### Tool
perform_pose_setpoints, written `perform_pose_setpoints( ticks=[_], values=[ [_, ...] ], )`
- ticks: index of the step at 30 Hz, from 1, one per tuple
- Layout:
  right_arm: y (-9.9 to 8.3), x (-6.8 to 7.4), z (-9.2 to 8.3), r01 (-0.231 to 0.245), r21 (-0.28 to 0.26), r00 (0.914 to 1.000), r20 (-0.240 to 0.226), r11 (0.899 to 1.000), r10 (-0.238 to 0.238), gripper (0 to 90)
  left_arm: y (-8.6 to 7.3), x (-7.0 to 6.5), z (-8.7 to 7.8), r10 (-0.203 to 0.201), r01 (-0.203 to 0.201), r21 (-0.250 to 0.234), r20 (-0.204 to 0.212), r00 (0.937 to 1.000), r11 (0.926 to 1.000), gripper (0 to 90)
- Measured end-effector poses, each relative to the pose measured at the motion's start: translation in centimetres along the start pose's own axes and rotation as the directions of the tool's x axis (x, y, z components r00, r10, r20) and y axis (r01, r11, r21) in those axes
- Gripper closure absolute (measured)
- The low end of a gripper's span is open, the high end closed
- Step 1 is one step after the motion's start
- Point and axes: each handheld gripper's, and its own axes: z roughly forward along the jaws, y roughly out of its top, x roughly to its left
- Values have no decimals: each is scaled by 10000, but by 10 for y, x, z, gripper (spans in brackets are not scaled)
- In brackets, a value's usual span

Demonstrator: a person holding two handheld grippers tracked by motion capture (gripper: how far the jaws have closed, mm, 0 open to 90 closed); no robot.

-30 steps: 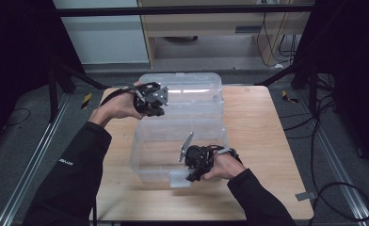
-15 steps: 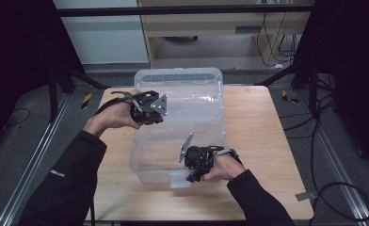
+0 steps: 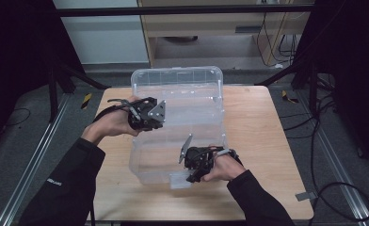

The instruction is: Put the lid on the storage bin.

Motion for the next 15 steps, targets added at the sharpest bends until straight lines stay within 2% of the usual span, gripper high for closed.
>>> perform_pose_setpoints(
  ticks=[8, 10, 15],
  values=[
    [1, 1, 0, -21, 50, 10000, 9, 10000, 21, 642, -2, -10, -2, -127, 129, -140, 97, 9999, 9998, 877],
    [1, 1, 0, -16, 31, 10000, -28, 10000, 16, 642, -2, -11, -2, -33, 34, -135, 89, 10000, 9999, 877],
    [0, 0, 0, -25, -78, 10000, -65, 10000, 24, 641, -4, -16, -3, -252, 257, -250, 202, 9995, 9994, 876]
  ],
)
